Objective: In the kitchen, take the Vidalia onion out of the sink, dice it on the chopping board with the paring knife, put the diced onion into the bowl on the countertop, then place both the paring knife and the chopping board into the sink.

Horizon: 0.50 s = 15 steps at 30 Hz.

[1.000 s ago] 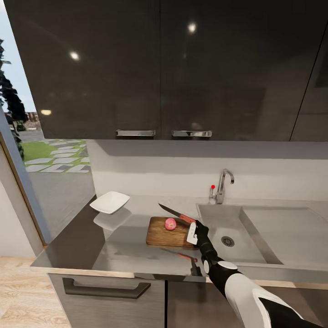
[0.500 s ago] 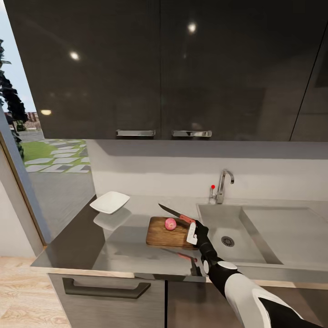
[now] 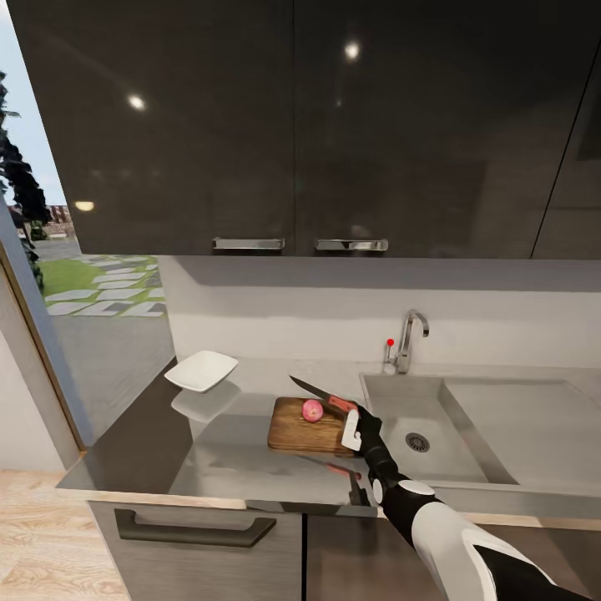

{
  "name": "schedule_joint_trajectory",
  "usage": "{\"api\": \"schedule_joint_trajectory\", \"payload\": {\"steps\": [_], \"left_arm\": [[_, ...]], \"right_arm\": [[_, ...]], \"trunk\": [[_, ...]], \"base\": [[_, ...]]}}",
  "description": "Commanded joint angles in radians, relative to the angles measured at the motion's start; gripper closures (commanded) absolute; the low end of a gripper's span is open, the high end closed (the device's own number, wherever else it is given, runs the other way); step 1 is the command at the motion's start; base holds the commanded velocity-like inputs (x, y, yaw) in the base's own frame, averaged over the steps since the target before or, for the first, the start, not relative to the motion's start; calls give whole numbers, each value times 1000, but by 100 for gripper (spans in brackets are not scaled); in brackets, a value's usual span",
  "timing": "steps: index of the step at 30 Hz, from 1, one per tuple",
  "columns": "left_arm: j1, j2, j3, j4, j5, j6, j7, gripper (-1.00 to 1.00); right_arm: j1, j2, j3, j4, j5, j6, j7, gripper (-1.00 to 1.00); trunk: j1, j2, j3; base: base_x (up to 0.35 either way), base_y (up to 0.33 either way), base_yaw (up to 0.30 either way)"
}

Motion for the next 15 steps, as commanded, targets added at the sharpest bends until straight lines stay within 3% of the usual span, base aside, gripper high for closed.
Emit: {"api": "schedule_joint_trajectory", "payload": {"steps": [1, 7, 9, 10, 11, 12, 15], "left_arm": [[-1, -1, -8, 4, 10, -6, -1, -100], [-1, -4, -10, 3, 10, -6, -1, -100], [-1, -6, -15, 3, 10, -6, -1, -100], [-1, -7, -21, 3, 10, -6, -1, -100], [-1, -14, -40, 2, 10, -7, -1, -100], [-1, -17, -48, 2, 10, -7, -1, -100], [-1, -21, -64, 2, 11, -15, -1, -100]], "right_arm": [[0, 0, -9, -1, 3, -6, 0, 100], [0, -2, -8, -13, 2, 6, 1, 100], [0, -3, 4, -15, 2, 45, 2, 100], [0, -3, 18, -16, 2, 71, 3, 100], [0, -4, 67, -20, 2, 124, 7, 100], [0, -3, 86, -22, 2, 136, 13, 100], [0, -1, 117, -26, 2, 150, 52, 100]], "trunk": [[0, -1, 0], [0, -1, 0], [0, -1, 0], [0, -1, 0], [0, -1, 0], [0, -1, 0], [0, -1, 0]], "base": [[0, 0, 0], [0, 0, 0], [0, 0, 0], [0, 0, 0], [0, 0, 0], [0, 0, 0], [0, 0, 0]]}}
